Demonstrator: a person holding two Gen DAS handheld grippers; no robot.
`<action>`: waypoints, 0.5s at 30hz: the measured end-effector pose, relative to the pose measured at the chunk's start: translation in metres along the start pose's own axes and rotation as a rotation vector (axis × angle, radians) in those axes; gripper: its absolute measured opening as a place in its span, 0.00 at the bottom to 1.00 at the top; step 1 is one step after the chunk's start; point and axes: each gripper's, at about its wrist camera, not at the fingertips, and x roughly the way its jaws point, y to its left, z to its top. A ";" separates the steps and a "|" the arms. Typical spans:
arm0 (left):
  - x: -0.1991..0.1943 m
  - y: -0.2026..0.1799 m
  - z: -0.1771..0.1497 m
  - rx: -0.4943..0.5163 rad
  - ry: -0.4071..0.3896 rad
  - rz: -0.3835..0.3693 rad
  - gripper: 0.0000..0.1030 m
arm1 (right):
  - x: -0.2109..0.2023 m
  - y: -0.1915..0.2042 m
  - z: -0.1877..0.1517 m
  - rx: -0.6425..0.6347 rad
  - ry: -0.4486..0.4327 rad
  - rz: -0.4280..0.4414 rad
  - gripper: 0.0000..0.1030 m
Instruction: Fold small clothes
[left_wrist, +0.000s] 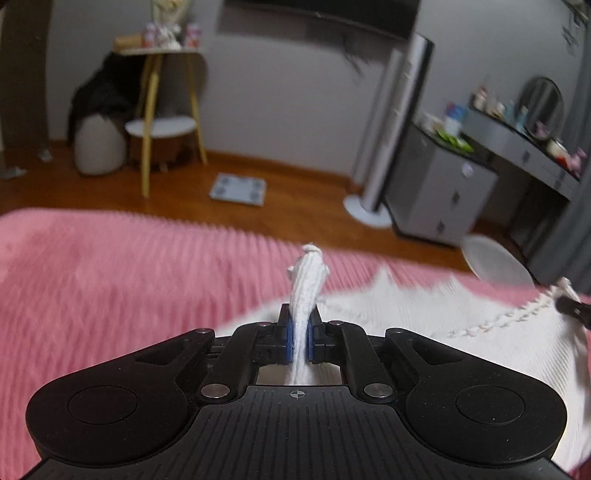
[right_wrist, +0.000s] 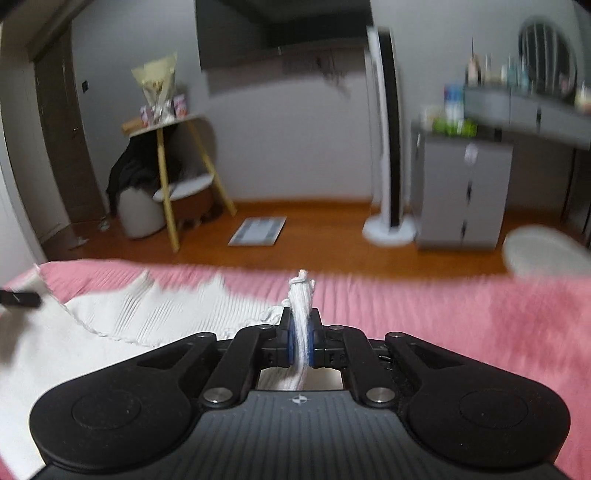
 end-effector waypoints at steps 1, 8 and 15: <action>0.003 -0.002 0.005 0.004 -0.015 0.018 0.09 | 0.003 0.003 0.005 -0.014 -0.020 -0.018 0.06; 0.046 -0.027 0.012 0.109 -0.007 0.204 0.09 | 0.044 0.032 0.017 -0.225 -0.073 -0.157 0.06; 0.055 -0.034 -0.001 0.151 0.087 0.279 0.21 | 0.064 0.046 -0.002 -0.290 -0.013 -0.248 0.13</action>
